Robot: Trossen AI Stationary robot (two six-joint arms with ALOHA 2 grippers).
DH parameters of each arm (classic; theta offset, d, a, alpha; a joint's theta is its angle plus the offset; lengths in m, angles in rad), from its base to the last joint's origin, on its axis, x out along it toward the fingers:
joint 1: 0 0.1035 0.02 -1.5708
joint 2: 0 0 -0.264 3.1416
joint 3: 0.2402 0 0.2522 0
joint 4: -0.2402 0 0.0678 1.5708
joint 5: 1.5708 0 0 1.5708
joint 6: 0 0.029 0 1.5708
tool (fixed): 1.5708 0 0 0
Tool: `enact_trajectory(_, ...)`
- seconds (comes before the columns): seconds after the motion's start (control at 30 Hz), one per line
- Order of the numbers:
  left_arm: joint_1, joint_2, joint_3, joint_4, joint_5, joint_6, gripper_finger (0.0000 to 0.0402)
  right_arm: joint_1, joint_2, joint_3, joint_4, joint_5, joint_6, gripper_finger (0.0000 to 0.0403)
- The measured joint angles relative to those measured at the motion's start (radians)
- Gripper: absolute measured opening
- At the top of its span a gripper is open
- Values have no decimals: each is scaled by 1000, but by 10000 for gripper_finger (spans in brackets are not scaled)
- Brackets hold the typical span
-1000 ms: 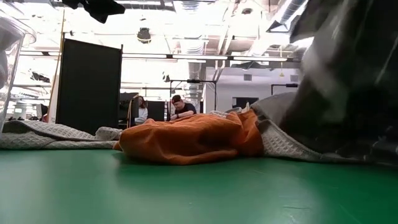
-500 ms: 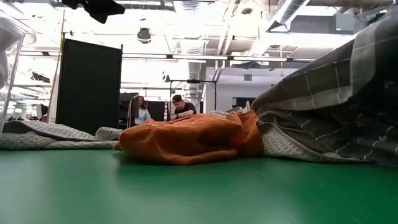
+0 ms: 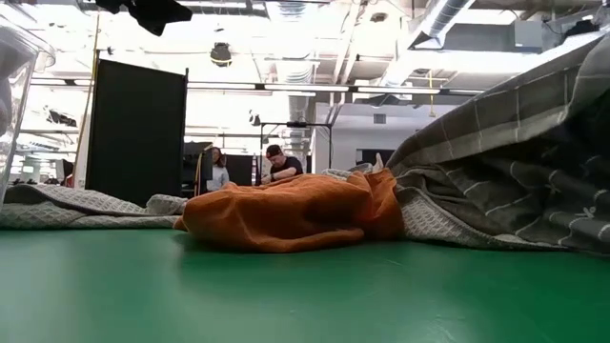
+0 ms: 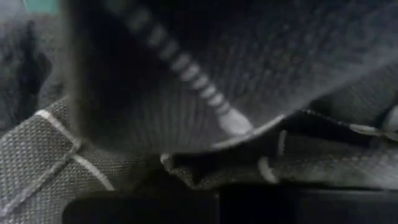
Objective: Sort towels by color in basket
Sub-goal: Put the gray squared towel into the right transparent bin
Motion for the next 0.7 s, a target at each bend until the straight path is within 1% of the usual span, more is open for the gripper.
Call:
enact_trajectory(0.13, 0, 0, 0, -6, -2, 0, 208, 32, 0, -50, 91, 113, 136, 24)
enact_trajectory(0.27, 0, 0, 0, -6, -2, 0, 208, 61, 5, -80, 150, 153, 290, 25)
enact_trajectory(0.37, 0, 0, 0, -6, -2, 0, 208, 73, 5, -81, 154, 154, 476, 26)
enact_trajectory(0.53, 0, 0, 0, -6, -2, -1, 208, 97, -18, -82, 153, 130, 715, 29)
enact_trajectory(0.6, 0, 0, 0, -6, -2, -2, 208, 106, -19, -83, 162, 124, 783, 29)
enact_trajectory(0.7, 0, 0, 0, -6, -2, -2, 208, 106, -19, -83, 185, 106, 844, 28)
